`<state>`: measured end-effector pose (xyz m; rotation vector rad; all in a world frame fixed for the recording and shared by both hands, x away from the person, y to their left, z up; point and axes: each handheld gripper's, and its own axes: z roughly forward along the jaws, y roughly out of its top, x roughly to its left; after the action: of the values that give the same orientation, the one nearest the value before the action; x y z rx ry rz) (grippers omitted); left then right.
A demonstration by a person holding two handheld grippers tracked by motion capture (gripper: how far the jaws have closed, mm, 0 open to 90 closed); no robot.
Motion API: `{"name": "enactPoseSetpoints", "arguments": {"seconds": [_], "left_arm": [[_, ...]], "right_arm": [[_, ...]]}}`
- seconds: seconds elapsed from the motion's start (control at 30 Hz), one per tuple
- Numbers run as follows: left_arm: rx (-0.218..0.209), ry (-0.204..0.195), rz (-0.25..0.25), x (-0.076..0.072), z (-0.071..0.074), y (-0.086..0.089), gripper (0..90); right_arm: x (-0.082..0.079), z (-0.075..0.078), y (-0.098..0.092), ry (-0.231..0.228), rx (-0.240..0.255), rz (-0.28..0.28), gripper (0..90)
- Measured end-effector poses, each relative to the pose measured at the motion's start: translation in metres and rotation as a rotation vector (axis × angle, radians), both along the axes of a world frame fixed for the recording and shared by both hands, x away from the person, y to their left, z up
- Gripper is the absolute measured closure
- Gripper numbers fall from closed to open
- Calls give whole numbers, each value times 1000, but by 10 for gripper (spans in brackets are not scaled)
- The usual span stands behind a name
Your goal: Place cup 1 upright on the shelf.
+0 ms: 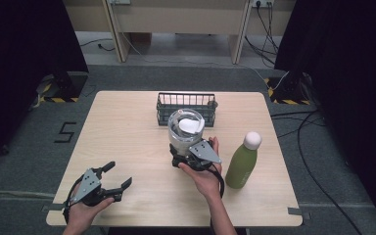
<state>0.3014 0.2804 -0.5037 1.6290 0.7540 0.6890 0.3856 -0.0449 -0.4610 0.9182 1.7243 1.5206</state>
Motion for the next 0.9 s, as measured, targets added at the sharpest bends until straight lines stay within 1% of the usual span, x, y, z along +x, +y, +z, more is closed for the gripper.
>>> {"name": "enactPoseSetpoints", "arguments": {"seconds": [0.9], "left_arm": [[-7, 0, 4, 0, 0, 1, 140]], "right_arm": [[28, 14, 8, 3, -4, -20, 104]]}}
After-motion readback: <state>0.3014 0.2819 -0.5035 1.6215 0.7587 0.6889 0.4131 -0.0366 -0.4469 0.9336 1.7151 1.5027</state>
